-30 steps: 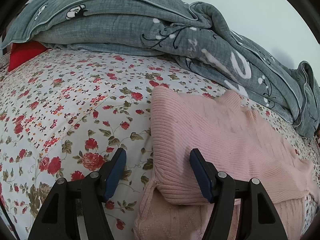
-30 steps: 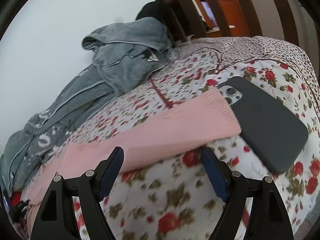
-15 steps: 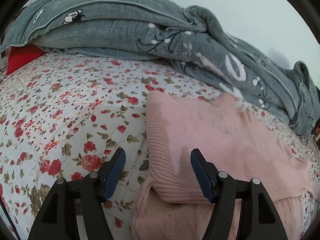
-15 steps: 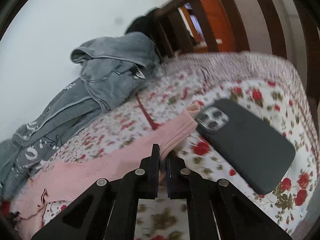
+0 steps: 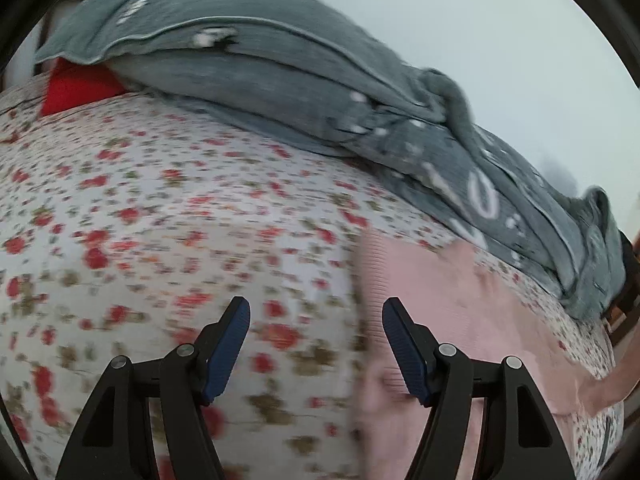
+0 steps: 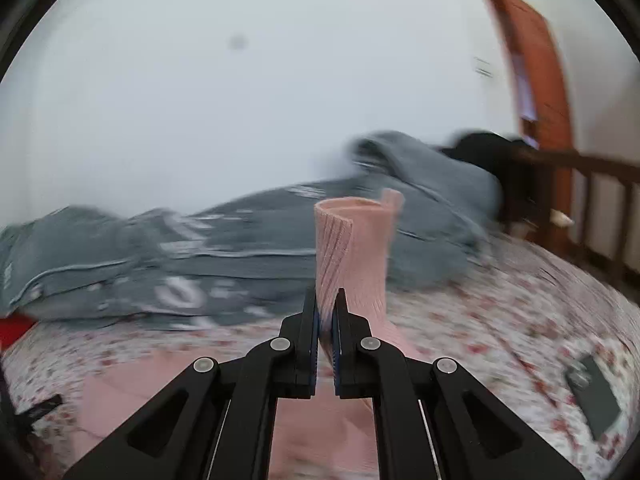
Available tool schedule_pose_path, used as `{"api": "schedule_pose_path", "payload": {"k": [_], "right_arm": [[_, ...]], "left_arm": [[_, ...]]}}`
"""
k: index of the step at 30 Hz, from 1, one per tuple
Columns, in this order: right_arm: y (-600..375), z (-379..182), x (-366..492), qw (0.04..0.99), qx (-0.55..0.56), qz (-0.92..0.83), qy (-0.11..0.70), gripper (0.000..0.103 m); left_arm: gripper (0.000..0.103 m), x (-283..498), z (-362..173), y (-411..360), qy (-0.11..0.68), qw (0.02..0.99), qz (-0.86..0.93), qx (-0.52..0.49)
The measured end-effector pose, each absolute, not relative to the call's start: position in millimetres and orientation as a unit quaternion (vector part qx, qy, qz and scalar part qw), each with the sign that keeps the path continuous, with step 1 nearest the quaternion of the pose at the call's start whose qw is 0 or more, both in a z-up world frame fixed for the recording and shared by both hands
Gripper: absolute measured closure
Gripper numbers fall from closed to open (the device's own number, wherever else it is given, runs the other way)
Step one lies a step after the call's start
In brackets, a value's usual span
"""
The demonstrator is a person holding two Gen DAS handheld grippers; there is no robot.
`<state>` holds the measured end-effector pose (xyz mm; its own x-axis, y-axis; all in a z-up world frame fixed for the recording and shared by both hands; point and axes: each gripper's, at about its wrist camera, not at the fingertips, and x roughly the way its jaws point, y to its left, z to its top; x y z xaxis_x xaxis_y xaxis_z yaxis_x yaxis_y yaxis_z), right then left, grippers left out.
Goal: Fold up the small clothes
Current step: 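Grasp the other sleeve cuff with the right gripper and lift it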
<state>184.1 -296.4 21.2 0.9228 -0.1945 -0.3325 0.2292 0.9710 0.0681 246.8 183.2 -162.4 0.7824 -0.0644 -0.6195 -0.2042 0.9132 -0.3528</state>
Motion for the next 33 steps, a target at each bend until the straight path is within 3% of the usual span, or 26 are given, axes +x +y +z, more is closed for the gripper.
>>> {"api": "schedule_pose_path", "payload": {"k": [5, 10, 15, 16, 18, 19, 20, 28, 33], "right_arm": [[-149, 20, 229, 0.984, 0.010, 0.015, 0.177, 0.097], [-33, -33, 256, 0.969, -0.033, 0.104, 0.223, 0.097], [17, -89, 272, 0.948, -0.066, 0.126, 0.285, 0.097], [21, -93, 274, 0.945, -0.065, 0.130, 0.294, 0.093], [20, -106, 277, 0.936, -0.058, 0.144, 0.315, 0.067], [18, -108, 278, 0.933, -0.058, 0.149, 0.322, 0.047], [14, -107, 276, 0.934, -0.060, 0.147, 0.319, 0.038], [-99, -77, 246, 0.960, -0.078, 0.063, 0.262, 0.032], [-205, -93, 254, 0.956, -0.040, -0.045, 0.288, 0.032]], "left_arm": [[0.036, 236, -161, 229, 0.311, 0.916, 0.089, -0.236], [0.036, 234, -166, 255, 0.317, 0.909, 0.104, -0.248], [0.036, 238, -174, 268, 0.330, 0.901, 0.100, -0.262], [0.036, 238, -175, 268, 0.331, 0.901, 0.098, -0.263], [0.036, 238, -174, 262, 0.332, 0.904, 0.096, -0.252], [0.036, 239, -173, 258, 0.333, 0.906, 0.094, -0.242], [0.036, 240, -172, 254, 0.333, 0.909, 0.092, -0.234], [0.036, 247, -161, 212, 0.331, 0.915, -0.015, -0.229], [0.036, 260, -162, 182, 0.346, 0.910, -0.039, -0.224]]}}
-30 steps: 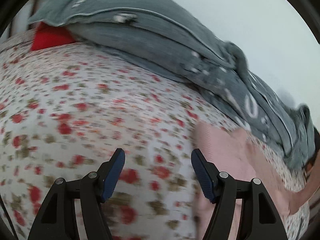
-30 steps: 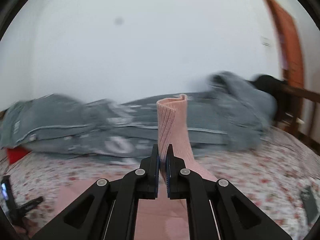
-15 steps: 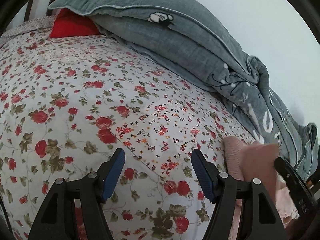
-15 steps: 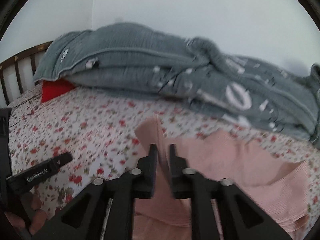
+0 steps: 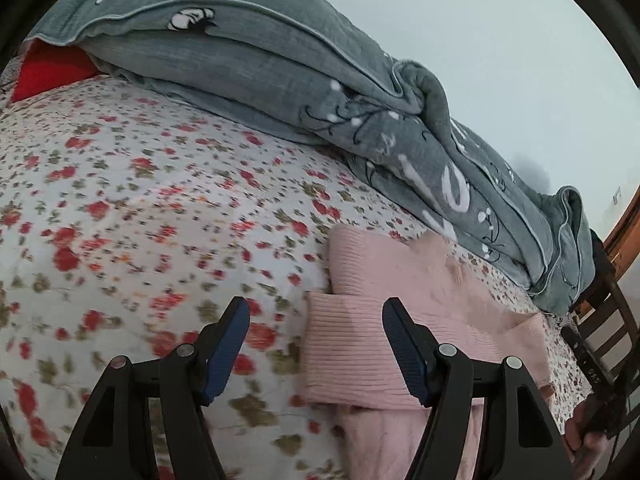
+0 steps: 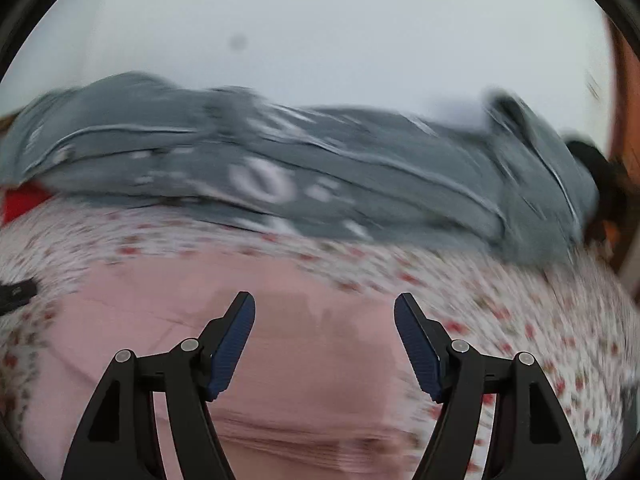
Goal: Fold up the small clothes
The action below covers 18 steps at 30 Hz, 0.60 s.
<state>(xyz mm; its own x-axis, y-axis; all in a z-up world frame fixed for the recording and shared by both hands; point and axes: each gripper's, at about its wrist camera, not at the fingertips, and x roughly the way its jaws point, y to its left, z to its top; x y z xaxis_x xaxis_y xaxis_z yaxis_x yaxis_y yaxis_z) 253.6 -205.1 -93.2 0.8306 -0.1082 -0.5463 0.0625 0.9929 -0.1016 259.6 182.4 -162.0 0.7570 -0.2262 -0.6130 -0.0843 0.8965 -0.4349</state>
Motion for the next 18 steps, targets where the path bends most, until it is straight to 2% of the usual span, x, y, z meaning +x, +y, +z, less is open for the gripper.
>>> {"api": "schedule_pose_path", "payload": {"k": [6, 7, 9, 11, 14, 16, 18], "right_arm": [[-278, -149, 287, 0.907, 0.091, -0.002, 0.410, 0.032], [-278, -153, 290, 0.904, 0.096, 0.012, 0.417, 0.036], [-277, -156, 292, 0.904, 0.092, 0.032, 0.416, 0.066], [-279, -155, 291, 0.908, 0.093, 0.048, 0.405, 0.088], [-294, -148, 278, 0.920, 0.122, 0.037, 0.370, 0.090], [-307, -150, 283, 0.916, 0.126, 0.011, 0.380, 0.089], [-315, -157, 287, 0.908, 0.135, 0.006, 0.396, 0.080]], "left_arm": [[0.036, 273, -171, 169, 0.363, 0.906, -0.017, -0.219], [0.036, 274, -172, 168, 0.363, 0.906, -0.014, -0.218], [0.036, 274, -172, 168, 0.360, 0.907, -0.009, -0.219], [0.036, 274, -172, 170, 0.355, 0.908, -0.008, -0.222], [0.036, 272, -170, 171, 0.346, 0.909, -0.023, -0.231], [0.036, 272, -170, 169, 0.346, 0.909, -0.036, -0.230], [0.035, 273, -170, 165, 0.351, 0.909, -0.041, -0.220]]}}
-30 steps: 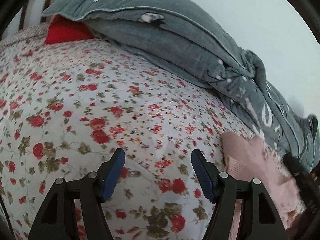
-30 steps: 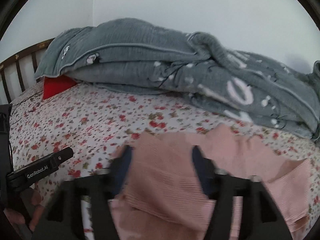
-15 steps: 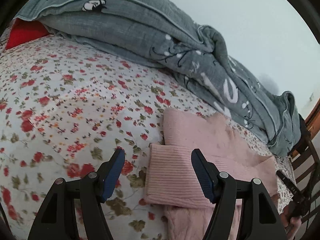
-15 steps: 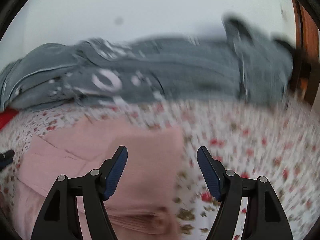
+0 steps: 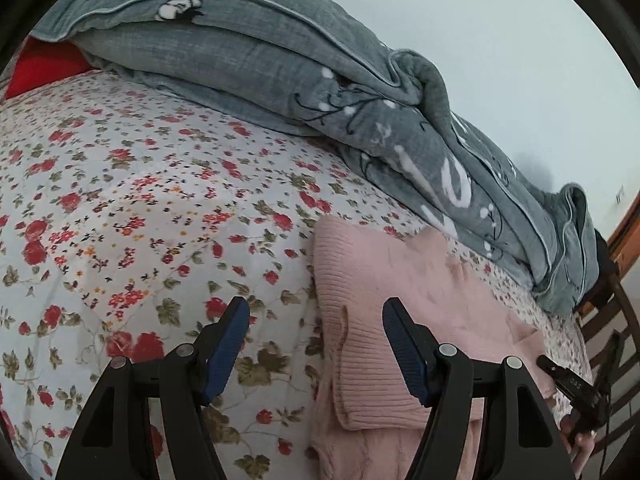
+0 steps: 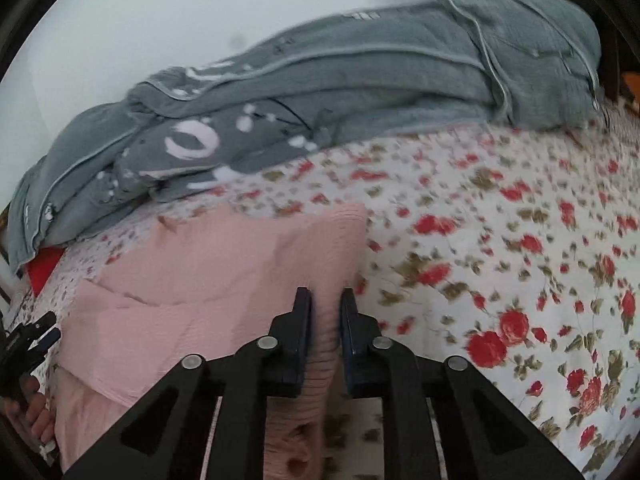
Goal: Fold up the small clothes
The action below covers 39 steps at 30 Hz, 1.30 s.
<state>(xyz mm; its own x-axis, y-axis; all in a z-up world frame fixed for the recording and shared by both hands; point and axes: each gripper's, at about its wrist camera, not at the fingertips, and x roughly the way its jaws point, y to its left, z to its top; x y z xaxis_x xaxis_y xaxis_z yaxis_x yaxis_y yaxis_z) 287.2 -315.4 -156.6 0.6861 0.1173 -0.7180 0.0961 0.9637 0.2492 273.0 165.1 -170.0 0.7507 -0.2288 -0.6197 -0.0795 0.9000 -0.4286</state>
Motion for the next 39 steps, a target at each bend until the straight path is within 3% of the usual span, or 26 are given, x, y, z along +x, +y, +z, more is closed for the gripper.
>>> {"api": "schedule_pose_path", "payload": {"k": [2, 5, 9, 11, 12, 15, 20, 33, 39], "right_arm": [[-317, -162, 290, 0.898, 0.131, 0.000, 0.419, 0.077], [-311, -146, 277, 0.913, 0.110, -0.001, 0.393, 0.075], [-294, -132, 264, 0.927, 0.053, 0.016, 0.371, 0.065], [-289, -141, 263, 0.920, 0.032, 0.026, 0.389, 0.065], [-288, -149, 265, 0.915, 0.027, 0.029, 0.401, 0.065], [-304, -163, 272, 0.899, 0.075, 0.040, 0.429, 0.065], [-313, -162, 267, 0.900, 0.099, 0.043, 0.422, 0.064], [-316, -156, 259, 0.912, 0.104, 0.045, 0.395, 0.061], [-326, -141, 252, 0.928, 0.119, 0.049, 0.351, 0.054]], "left_arm": [[0.035, 275, -173, 160, 0.364, 0.906, -0.050, -0.208], [0.035, 278, -178, 152, 0.385, 0.900, -0.065, -0.195], [0.038, 278, -180, 140, 0.389, 0.905, -0.060, -0.162], [0.055, 278, -179, 134, 0.385, 0.909, -0.064, -0.148], [0.058, 278, -178, 133, 0.384, 0.910, -0.066, -0.145], [0.077, 277, -176, 129, 0.377, 0.913, -0.078, -0.134], [0.093, 270, -166, 125, 0.348, 0.928, -0.069, -0.113], [0.098, 274, -137, 127, 0.288, 0.943, -0.083, -0.147], [0.098, 294, -126, 122, 0.280, 0.946, -0.080, -0.144]]}}
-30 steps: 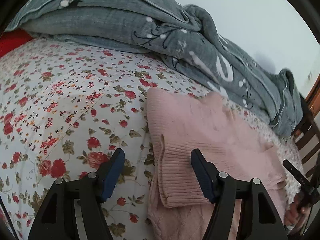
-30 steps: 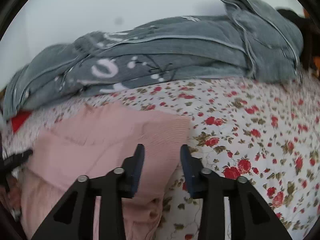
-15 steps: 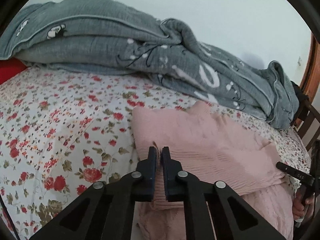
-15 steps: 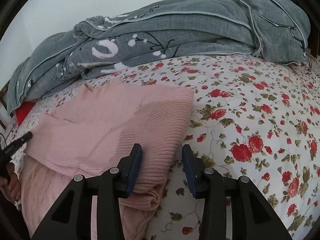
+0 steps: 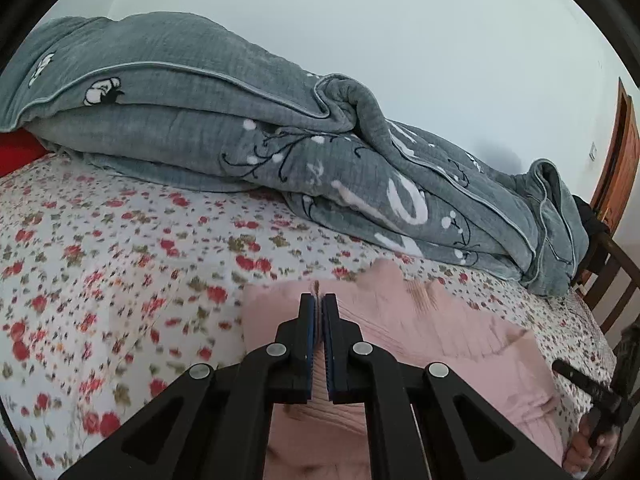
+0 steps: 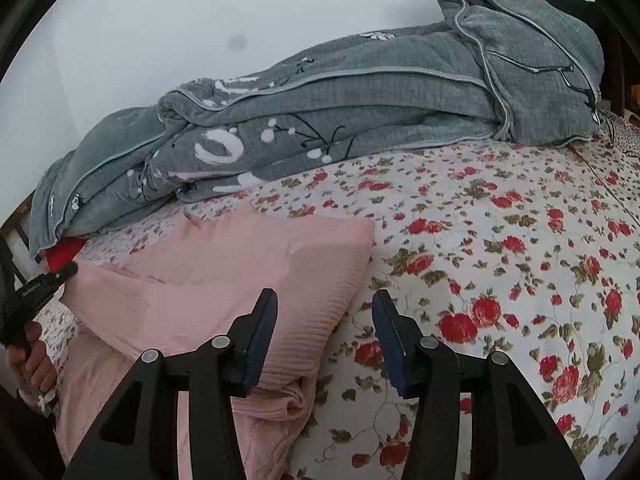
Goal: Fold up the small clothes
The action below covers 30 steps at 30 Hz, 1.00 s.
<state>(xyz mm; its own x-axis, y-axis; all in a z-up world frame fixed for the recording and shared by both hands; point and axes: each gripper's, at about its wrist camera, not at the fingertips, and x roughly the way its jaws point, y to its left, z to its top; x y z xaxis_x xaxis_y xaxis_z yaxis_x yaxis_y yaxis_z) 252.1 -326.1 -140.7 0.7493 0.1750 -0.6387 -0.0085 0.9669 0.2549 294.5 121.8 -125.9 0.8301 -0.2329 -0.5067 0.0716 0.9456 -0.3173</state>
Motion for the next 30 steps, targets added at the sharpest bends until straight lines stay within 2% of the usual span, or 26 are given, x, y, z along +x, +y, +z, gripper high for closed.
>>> {"api": "schedule_pose_path", "payload": {"k": [3, 6, 9, 10, 11, 13, 14, 18, 20, 22, 30], "right_arm": [[-321, -141, 256, 0.928, 0.103, 0.047, 0.356, 0.053], [-313, -152, 265, 0.917, 0.076, 0.024, 0.390, 0.049], [-313, -159, 270, 0.908, 0.075, 0.015, 0.413, 0.047], [-314, -159, 269, 0.909, 0.078, 0.013, 0.410, 0.042], [-316, -159, 268, 0.908, 0.081, 0.009, 0.410, 0.039], [-318, -161, 268, 0.906, 0.088, 0.008, 0.414, 0.039], [-319, -162, 268, 0.905, 0.092, 0.009, 0.416, 0.038], [-316, -163, 269, 0.904, 0.084, -0.002, 0.419, 0.037], [-314, -164, 269, 0.904, 0.075, -0.016, 0.421, 0.029], [-312, -164, 269, 0.904, 0.066, -0.029, 0.422, 0.026], [-319, -159, 262, 0.905, 0.090, -0.008, 0.415, 0.028]], "left_arm": [[0.098, 300, -131, 116, 0.284, 0.947, -0.073, -0.131], [0.098, 311, -160, 112, 0.343, 0.933, -0.047, -0.104], [0.095, 315, -172, 122, 0.374, 0.916, -0.050, -0.133], [0.088, 313, -172, 124, 0.371, 0.916, -0.052, -0.142], [0.076, 309, -172, 126, 0.367, 0.917, -0.053, -0.148], [0.063, 303, -175, 123, 0.368, 0.918, -0.051, -0.138], [0.061, 301, -176, 119, 0.375, 0.917, -0.048, -0.125], [0.058, 296, -176, 113, 0.378, 0.919, -0.050, -0.104], [0.058, 295, -177, 114, 0.379, 0.917, -0.056, -0.108], [0.059, 294, -178, 118, 0.376, 0.917, -0.064, -0.119], [0.059, 288, -180, 117, 0.376, 0.914, -0.082, -0.124]]}}
